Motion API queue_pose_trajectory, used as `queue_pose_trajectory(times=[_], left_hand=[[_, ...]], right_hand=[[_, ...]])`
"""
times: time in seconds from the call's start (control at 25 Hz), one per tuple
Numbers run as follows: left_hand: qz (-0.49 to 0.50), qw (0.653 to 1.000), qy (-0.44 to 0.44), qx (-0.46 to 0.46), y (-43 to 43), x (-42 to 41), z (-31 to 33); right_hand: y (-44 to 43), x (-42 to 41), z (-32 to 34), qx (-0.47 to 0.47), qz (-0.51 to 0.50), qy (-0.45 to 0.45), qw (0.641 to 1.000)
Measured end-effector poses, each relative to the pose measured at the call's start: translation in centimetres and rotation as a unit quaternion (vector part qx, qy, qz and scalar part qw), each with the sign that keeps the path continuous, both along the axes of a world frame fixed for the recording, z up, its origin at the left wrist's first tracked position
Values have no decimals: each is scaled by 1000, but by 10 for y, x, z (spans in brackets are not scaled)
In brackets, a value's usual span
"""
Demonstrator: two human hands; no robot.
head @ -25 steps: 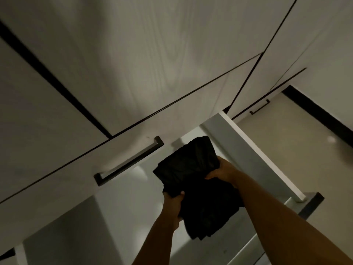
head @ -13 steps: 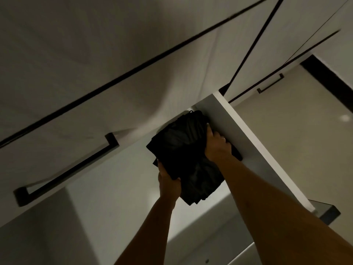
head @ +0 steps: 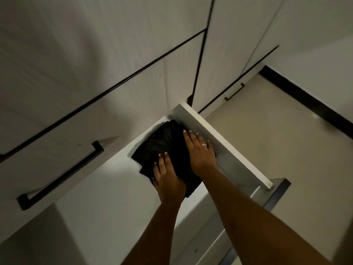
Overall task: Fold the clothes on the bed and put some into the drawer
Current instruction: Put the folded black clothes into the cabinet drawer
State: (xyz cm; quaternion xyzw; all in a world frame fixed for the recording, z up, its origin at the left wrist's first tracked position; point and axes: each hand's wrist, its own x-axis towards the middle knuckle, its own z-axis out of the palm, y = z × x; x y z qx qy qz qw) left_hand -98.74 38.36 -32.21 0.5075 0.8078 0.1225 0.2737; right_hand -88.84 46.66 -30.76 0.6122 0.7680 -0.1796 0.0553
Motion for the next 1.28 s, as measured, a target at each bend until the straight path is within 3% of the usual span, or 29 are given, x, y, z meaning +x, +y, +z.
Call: queue_pose_trajectory(times=[0.28,0.52,0.8,0.92,1.12,1.2,1.28], left_hand=[[-132,987,-1,97,-75,50,82],[-300,950,-23,83,-154,172,164],[-517,852,-53,65,-307,381,165],[-582,807,-89,34,-392,472,157],[-710,698,-95,6,-549,655,133],[-747,660,-79,1,-588,710,119],[-782,619,-63,-15,-634,762,99]], right_hand=[[-107,58,94,79,-94,29,992],[-238,199,162,124,-312,4,942],[-448,414,162,101,-516,-69,848],[-563,500,153,83,-601,-95,789],[-753,654,122,11,-704,-99,703],[-806,694,110,-5,-721,-102,685],[-866,733,93,-24,-757,-113,643]])
